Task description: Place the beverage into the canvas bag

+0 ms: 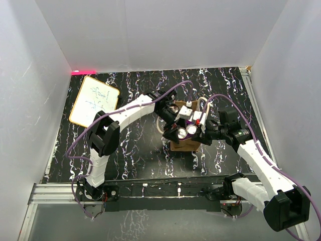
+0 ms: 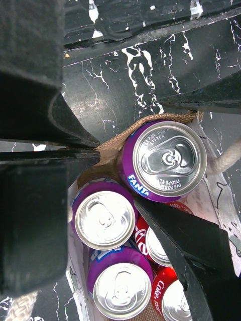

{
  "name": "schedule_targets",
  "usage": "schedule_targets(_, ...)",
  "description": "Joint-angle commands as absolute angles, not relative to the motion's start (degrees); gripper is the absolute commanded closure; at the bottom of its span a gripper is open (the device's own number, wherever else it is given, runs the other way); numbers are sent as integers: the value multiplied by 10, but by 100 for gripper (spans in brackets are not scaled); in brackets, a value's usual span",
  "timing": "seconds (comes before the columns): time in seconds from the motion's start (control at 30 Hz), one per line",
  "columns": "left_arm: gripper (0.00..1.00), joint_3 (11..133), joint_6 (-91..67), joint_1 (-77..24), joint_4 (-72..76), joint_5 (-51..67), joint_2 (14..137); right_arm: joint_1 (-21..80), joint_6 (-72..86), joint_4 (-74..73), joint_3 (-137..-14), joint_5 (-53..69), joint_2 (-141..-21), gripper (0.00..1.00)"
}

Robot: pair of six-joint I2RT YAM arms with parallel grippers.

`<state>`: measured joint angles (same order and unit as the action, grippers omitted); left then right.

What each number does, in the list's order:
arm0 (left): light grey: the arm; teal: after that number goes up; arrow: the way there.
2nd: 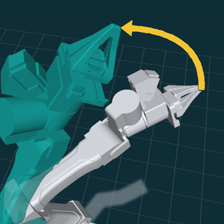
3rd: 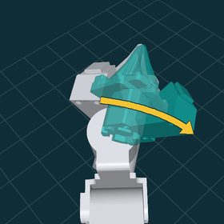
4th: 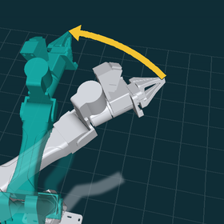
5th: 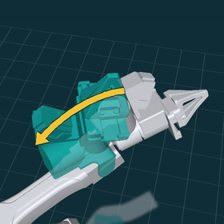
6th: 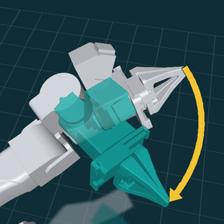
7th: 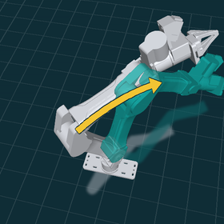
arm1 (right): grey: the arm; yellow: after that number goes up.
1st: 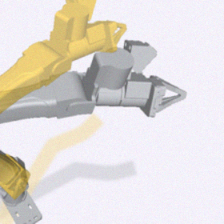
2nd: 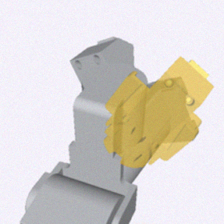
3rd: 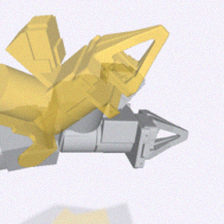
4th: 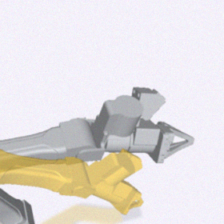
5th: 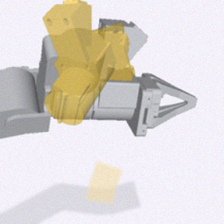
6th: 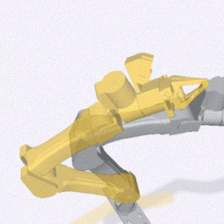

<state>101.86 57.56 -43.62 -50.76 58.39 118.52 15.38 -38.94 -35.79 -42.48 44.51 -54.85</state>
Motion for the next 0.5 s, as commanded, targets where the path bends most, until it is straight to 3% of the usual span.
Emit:
schedule_targets(0.0, 16, 993, 562, -446, -523, 539, 1185, 148, -390, -333, -429, 426, -546, 92)
schedule_targets(0.47, 11, 962, 564, -446, -488, 528, 1159, 148, -391, -333, -425, 423, -543, 92)
